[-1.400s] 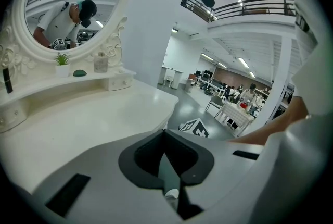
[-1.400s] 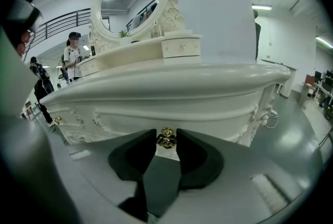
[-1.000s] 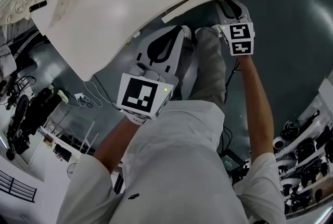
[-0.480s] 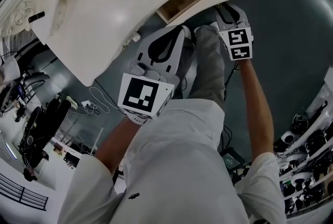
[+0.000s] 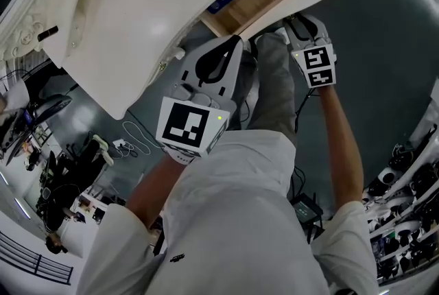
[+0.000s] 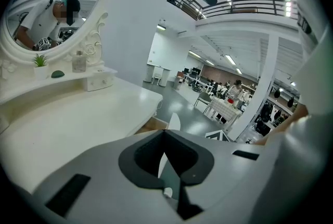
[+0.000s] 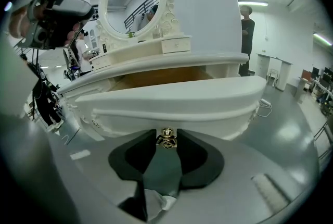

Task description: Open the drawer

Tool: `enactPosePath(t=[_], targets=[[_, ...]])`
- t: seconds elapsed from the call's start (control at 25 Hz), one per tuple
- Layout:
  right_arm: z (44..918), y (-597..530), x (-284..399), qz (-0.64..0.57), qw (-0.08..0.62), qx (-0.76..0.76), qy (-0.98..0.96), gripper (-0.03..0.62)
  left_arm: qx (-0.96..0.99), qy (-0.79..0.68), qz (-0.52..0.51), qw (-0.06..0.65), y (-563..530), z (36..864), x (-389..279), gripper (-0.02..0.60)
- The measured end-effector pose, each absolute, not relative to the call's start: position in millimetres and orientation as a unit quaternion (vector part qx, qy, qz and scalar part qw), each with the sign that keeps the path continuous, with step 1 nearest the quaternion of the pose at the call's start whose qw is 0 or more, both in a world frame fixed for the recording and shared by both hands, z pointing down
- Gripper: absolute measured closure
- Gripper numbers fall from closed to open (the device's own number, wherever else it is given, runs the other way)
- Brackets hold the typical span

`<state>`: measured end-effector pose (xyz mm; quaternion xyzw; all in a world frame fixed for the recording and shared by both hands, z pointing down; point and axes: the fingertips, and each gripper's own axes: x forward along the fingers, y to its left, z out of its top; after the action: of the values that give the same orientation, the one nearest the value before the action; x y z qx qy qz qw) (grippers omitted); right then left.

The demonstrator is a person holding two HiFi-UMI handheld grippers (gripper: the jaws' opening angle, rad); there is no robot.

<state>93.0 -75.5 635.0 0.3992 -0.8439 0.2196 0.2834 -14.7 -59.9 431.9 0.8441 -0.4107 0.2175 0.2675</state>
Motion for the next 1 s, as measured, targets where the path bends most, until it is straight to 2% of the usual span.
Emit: enactPosePath(t=[1.0], targets=[[641.3, -34.2, 129.6, 0.243, 0.316, 0.407, -0.822, 0.457, 0.835, -0.419, 0.206, 0.290, -57.0, 434.5, -35.0, 0.572]])
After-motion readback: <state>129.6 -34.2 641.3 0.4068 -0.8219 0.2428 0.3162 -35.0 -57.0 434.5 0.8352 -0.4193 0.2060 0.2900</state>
